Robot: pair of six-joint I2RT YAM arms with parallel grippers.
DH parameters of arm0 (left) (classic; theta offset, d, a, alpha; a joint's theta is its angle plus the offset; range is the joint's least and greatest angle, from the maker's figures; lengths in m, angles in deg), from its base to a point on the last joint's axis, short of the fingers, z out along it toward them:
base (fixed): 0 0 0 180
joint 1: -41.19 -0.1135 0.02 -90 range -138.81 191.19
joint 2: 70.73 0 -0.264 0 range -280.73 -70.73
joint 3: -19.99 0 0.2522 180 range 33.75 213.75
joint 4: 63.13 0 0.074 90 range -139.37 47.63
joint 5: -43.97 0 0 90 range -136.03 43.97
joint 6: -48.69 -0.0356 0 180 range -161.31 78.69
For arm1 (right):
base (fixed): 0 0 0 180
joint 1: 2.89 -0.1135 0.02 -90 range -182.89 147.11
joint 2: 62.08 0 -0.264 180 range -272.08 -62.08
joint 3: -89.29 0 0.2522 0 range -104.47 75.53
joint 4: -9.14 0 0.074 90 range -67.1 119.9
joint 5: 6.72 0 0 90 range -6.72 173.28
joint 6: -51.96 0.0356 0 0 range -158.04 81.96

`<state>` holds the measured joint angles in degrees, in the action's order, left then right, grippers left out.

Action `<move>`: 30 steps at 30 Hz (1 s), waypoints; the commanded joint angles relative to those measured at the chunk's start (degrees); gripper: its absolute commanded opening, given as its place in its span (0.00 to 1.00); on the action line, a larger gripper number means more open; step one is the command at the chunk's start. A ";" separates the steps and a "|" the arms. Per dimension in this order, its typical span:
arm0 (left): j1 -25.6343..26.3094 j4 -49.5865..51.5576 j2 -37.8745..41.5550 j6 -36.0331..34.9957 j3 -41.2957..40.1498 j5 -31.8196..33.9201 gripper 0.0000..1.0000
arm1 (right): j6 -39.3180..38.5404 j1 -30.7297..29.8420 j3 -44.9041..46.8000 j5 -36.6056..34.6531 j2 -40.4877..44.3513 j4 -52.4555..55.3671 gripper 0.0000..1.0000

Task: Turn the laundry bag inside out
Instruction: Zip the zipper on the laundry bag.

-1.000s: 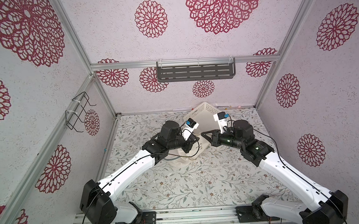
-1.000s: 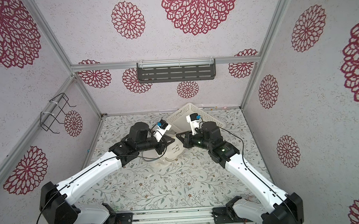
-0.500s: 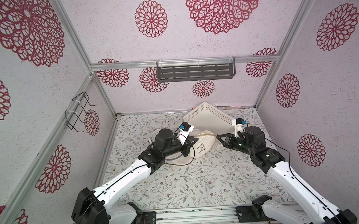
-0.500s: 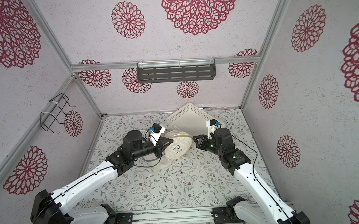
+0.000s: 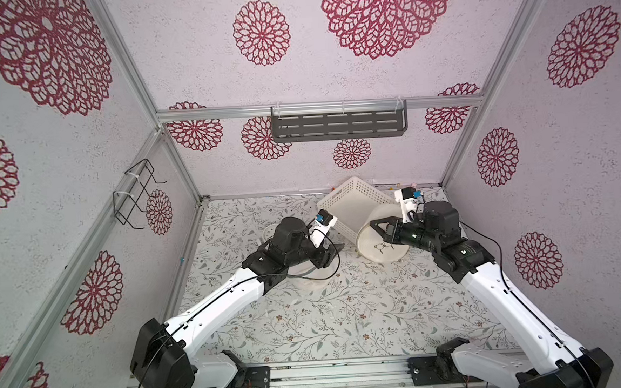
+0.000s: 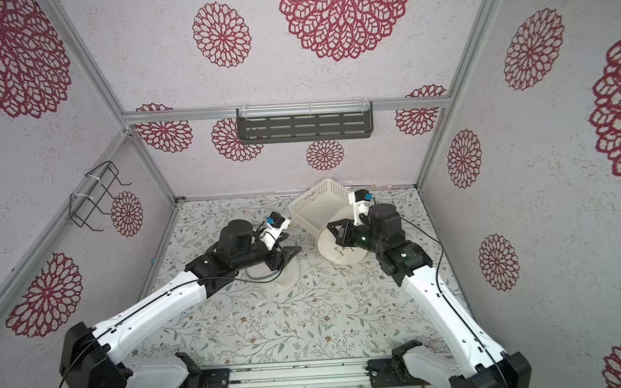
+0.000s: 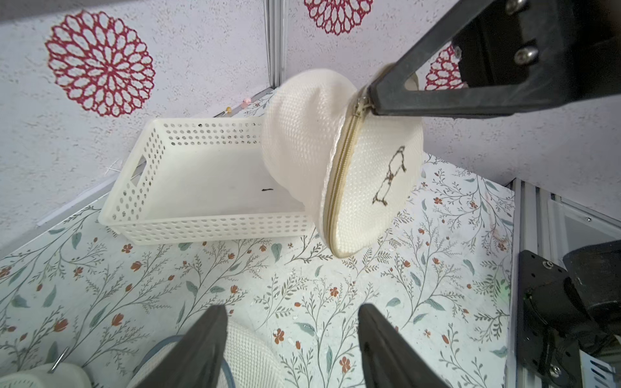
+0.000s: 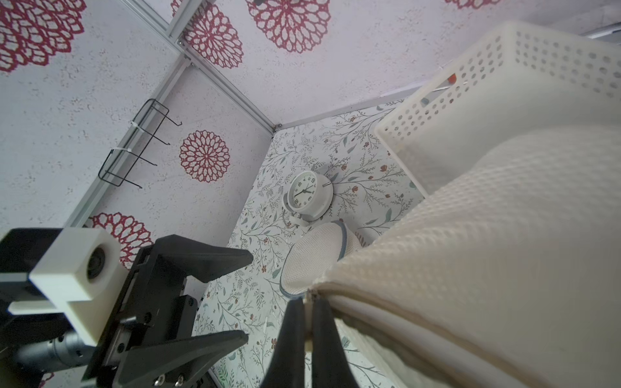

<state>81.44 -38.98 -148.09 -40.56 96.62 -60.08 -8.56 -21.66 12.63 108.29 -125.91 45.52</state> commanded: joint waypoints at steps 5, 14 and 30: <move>0.88 1.12 -2.89 -3.39 4.77 -8.70 0.67 | -6.29 -2.24 -1.79 4.32 -1.64 1.91 0.00; 1.15 3.44 -3.35 -4.26 4.79 -8.99 0.42 | -4.52 -9.94 -2.92 4.70 -5.42 -2.57 0.00; 1.23 7.36 -2.66 -8.37 5.11 -5.81 0.56 | -5.77 -10.25 -4.43 3.00 -2.58 1.21 0.00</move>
<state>82.07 -32.64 -151.11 -47.68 100.99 -66.39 -12.65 -31.80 10.03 111.61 -130.61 47.09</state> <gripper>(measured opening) 0.563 0.064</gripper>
